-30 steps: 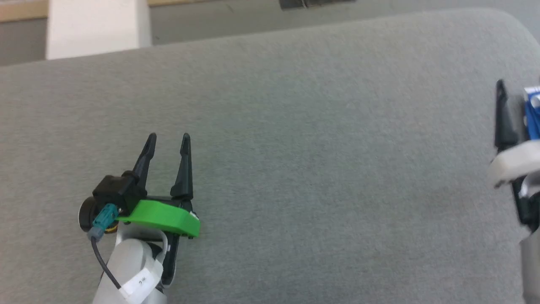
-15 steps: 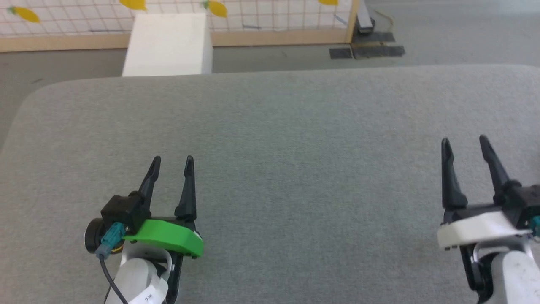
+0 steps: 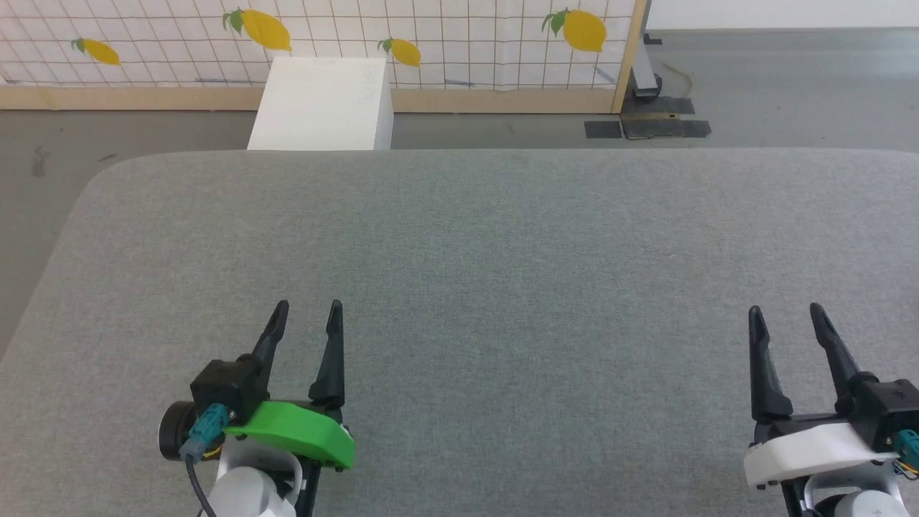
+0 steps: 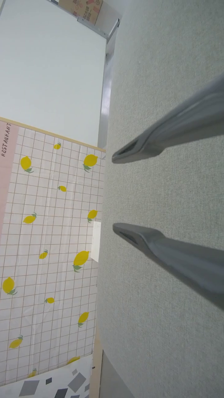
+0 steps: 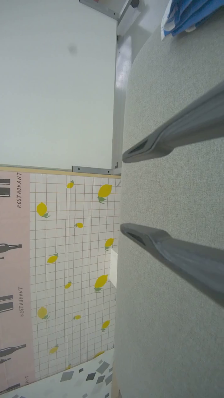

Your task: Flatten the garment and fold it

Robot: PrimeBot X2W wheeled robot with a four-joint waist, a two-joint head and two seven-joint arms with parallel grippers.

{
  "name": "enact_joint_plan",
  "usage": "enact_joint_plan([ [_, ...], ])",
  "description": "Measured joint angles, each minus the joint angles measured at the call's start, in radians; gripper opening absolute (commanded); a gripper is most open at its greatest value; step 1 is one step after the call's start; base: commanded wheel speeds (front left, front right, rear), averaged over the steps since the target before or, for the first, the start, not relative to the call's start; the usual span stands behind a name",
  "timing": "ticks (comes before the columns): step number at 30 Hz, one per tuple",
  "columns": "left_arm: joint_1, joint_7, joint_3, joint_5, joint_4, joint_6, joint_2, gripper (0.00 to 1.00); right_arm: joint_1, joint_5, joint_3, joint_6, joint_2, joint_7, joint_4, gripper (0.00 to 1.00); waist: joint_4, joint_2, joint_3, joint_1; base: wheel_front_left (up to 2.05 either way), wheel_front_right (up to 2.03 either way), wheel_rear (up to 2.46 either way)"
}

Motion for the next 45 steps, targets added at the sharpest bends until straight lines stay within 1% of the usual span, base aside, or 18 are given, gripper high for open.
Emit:
enact_joint_plan([
  [11,0.02,0.0,-0.001,0.001,0.006,0.0,-0.001,1.0,0.013,0.001,0.016,0.0,0.0,0.0,0.019,1.0,0.008,0.0,-0.004,0.0,0.0,0.0,0.0],
  [18,0.024,0.0,-0.006,-0.014,0.004,0.015,-0.001,1.0,0.016,0.002,0.027,0.0,0.0,0.0,0.027,1.0,0.005,0.0,-0.006,0.0,0.0,0.0,0.0],
  [19,0.024,0.001,-0.006,-0.014,0.004,0.015,-0.001,0.0,0.016,0.001,0.027,0.0,0.0,0.001,0.027,0.0,0.004,0.0,-0.006,0.0,0.0,0.0,0.0],
  [35,0.023,0.001,-0.005,-0.014,0.004,0.015,-0.001,0.0,0.016,0.001,0.027,0.0,0.0,0.001,0.027,0.0,0.004,0.0,-0.007,0.0,0.0,0.0,0.0],
  [45,0.023,0.019,-0.001,-0.002,-0.008,0.016,-0.001,0.0,0.016,0.001,0.033,0.0,0.0,0.019,0.023,0.0,0.004,-0.0001,-0.01,0.0,0.0,0.0,0.0],
])
